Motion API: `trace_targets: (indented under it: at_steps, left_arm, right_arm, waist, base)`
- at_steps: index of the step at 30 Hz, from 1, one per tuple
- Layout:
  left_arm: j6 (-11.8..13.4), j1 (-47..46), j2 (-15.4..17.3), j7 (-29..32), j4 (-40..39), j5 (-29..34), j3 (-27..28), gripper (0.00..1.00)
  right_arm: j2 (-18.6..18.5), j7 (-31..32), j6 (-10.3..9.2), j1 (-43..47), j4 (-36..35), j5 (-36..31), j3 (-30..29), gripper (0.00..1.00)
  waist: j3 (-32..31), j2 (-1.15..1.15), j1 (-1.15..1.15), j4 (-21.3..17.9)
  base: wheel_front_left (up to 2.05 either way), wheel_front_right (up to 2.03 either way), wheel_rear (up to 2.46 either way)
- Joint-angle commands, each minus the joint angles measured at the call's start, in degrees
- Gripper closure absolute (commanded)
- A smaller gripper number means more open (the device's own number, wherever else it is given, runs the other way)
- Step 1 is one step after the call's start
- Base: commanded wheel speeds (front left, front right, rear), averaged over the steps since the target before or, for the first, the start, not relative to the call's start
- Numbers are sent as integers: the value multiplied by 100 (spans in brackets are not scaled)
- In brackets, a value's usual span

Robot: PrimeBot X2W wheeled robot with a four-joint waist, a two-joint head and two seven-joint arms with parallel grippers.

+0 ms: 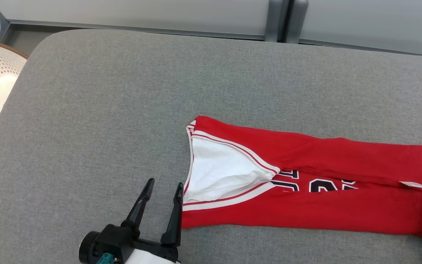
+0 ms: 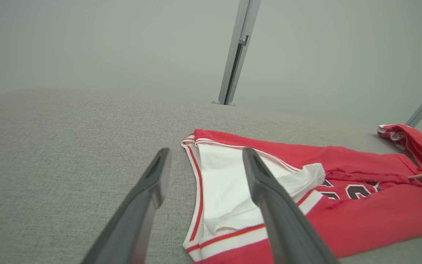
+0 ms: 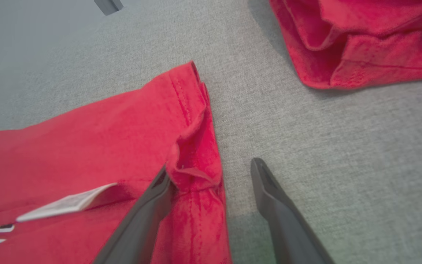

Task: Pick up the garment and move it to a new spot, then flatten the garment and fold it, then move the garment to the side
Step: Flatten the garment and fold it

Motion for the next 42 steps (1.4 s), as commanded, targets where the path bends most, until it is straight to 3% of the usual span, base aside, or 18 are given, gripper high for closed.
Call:
trace_targets:
  at_steps: [1, 6, 7, 8, 9, 10, 13, 20, 27, 31, 35, 42]
  left_arm:
    - [-70, 46, -27, -7, 13, 69, 113, 0]
    - [-279, 116, -163, -7, 36, 253, 374, 0]
    - [-317, 120, -182, -7, 41, 297, 418, 0]
    - [-358, 122, -201, -7, 49, 320, 457, 0]
    - [-383, 122, -220, -7, 50, 347, 493, 0]
    - [-419, 122, -232, -7, 51, 374, 529, 0]
    - [-492, 94, -255, -7, 32, 444, 621, 0]
    - [-614, 39, -291, -7, 36, 571, 812, 0]
    - [-716, -35, -301, -7, 97, 645, 939, 0]
    - [-719, -27, -303, -7, 115, 637, 968, 0]
    - [-702, -11, -303, -7, 132, 609, 932, 0]
    - [-690, -5, -304, -7, 157, 589, 880, 0]
  right_arm:
    - [59, 98, -6, 137, 91, -36, 66, 0]
    - [287, 303, -4, 351, 60, -59, 237, 3]
    - [321, 350, -4, 386, 40, -57, 266, 19]
    - [341, 356, -4, 406, 20, -54, 289, 60]
    - [349, 372, -4, 416, -8, -45, 301, 84]
    - [348, 376, -4, 422, -50, -36, 322, 100]
    - [207, 327, -10, 446, -200, -55, 346, 100]
    - [-506, 207, -17, 354, -587, -160, 155, 100]
    - [-1058, 462, -11, 411, -1396, -102, 109, 100]
    - [-1017, 756, -10, 531, -2304, -125, 108, 100]
    - [-703, 1060, -9, 757, -3300, -376, 68, 100]
    - [-140, 1396, -9, 856, -4441, -764, 304, 100]
  waist:
    - [2, 0, 0, 9]
    - [56, 0, 0, -16]
    - [60, 0, 0, -30]
    - [61, 0, 0, -44]
    - [60, 0, 0, -60]
    - [62, 0, 0, -75]
    - [87, 0, 0, -142]
    - [208, 0, 0, -380]
    - [199, 0, 0, -544]
    - [146, 0, 0, -578]
    - [104, 0, 0, -548]
    - [53, 0, 0, -420]
  base:
    - [0, 0, 0]
    - [0, 0, 0]
    - [0, 0, 0]
    - [0, 0, 0]
    - [0, 0, 0]
    - [0, 0, 0]
    - [0, 0, 0]
    - [0, 0, 0]
    - [0, 0, 0]
    - [0, 0, 0]
    - [0, 0, 0]
    - [0, 0, 0]
